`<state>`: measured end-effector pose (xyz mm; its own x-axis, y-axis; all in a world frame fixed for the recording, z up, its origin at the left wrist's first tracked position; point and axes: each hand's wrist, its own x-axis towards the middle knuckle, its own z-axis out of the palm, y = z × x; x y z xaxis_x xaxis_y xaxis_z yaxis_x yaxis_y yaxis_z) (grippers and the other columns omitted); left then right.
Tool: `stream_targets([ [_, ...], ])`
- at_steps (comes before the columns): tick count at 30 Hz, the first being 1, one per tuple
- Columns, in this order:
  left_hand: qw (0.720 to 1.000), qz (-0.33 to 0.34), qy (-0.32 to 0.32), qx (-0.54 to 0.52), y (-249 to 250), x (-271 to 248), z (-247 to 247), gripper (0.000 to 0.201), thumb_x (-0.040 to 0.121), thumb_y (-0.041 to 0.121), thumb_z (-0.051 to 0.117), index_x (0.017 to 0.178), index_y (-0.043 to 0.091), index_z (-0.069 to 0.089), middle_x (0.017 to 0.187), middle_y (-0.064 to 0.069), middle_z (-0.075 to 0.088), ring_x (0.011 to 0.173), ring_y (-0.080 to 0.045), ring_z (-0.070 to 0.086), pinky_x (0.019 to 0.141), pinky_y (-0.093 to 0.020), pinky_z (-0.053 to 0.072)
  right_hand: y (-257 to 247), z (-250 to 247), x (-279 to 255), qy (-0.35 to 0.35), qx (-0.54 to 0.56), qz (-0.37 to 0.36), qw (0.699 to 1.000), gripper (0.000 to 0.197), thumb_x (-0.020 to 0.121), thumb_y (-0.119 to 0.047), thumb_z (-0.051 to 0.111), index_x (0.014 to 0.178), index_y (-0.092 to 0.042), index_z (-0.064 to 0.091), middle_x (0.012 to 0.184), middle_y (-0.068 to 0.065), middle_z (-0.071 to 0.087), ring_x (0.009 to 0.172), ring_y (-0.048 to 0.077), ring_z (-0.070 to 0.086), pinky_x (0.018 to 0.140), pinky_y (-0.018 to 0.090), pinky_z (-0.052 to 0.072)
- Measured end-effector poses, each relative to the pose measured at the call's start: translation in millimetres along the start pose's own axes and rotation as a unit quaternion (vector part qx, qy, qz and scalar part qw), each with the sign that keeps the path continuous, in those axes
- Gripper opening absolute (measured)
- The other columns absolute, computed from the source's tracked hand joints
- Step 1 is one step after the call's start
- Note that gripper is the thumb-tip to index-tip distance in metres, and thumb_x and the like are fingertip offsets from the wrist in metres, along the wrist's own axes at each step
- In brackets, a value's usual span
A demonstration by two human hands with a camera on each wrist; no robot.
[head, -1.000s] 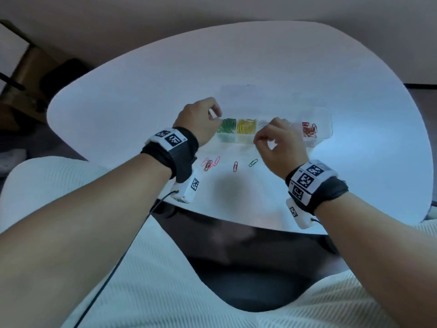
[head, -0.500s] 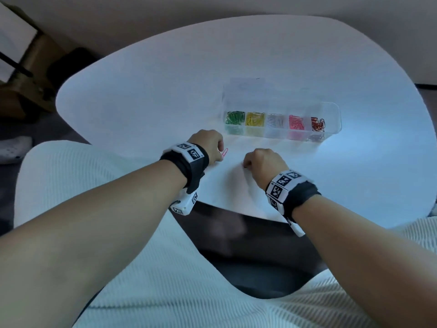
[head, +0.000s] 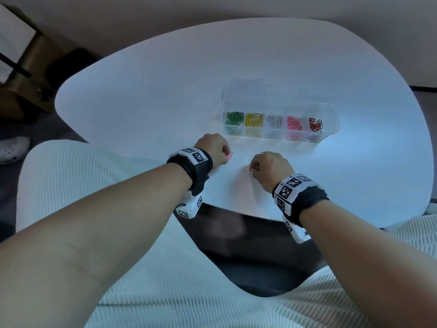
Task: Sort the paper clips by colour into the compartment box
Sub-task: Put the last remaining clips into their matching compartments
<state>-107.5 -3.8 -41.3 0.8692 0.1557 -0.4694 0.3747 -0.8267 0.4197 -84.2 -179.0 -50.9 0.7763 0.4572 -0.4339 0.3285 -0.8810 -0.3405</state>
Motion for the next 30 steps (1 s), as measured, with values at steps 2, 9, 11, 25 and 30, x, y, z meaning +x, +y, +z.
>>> stream_targets([
  [2,1.0,-0.001,0.007,-0.013,1.3,-0.3,2.0,0.02,0.08,0.013,0.064,0.094,0.022,0.074,0.098,0.003,0.071,0.093,-0.017,0.064,0.081,-0.025,0.053,3.4,0.5,0.5,0.009,-0.028,-0.026,0.999,0.02,0.09,-0.008,0.057,0.1,-0.018,0.069,0.106,0.006,0.062,0.091,0.029,0.061,0.076,0.035,0.052],
  [9,0.998,-0.01,0.007,-0.068,5.6,-0.1,-3.2,0.016,0.072,0.024,0.082,0.077,0.017,0.068,0.077,0.005,0.068,0.065,-0.011,0.059,0.068,-0.025,0.051,3.7,-3.2,-0.2,-0.019,-0.085,-0.003,0.996,0.019,0.092,-0.009,0.054,0.107,-0.016,0.063,0.104,0.007,0.063,0.089,0.028,0.062,0.069,0.032,0.05],
  [11,0.997,-0.006,0.012,-0.079,6.4,-1.1,-4.6,0.019,0.07,0.026,0.082,0.075,0.016,0.066,0.076,0.004,0.07,0.066,-0.012,0.06,0.067,-0.026,0.05,1.4,-2.8,0.5,-0.034,-0.088,0.005,0.995,0.019,0.091,-0.009,0.053,0.107,-0.015,0.062,0.106,0.006,0.062,0.094,0.026,0.06,0.074,0.033,0.051],
  [25,0.974,0.053,0.028,-0.217,38.2,-11.0,-14.3,0.008,0.08,0.01,0.073,0.08,0.012,0.066,0.071,-0.005,0.071,0.056,-0.011,0.061,0.045,-0.016,0.046,-2.2,-16.8,-9.6,-0.061,-0.131,-0.022,0.989,0.022,0.09,-0.033,0.053,0.096,-0.014,0.06,0.096,0.006,0.063,0.086,0.027,0.061,0.068,0.031,0.046],
  [30,0.957,0.098,0.048,-0.268,76.0,-1.6,-25.6,0.012,0.078,0.008,0.076,0.088,0.013,0.072,0.077,-0.005,0.072,0.064,-0.01,0.063,0.064,-0.02,0.053,45.1,-55.1,-4.6,0.11,0.2,0.072,0.971,0.013,0.082,-0.02,0.068,0.095,-0.021,0.066,0.081,-0.003,0.069,0.079,0.017,0.066,0.069,0.026,0.051],
])
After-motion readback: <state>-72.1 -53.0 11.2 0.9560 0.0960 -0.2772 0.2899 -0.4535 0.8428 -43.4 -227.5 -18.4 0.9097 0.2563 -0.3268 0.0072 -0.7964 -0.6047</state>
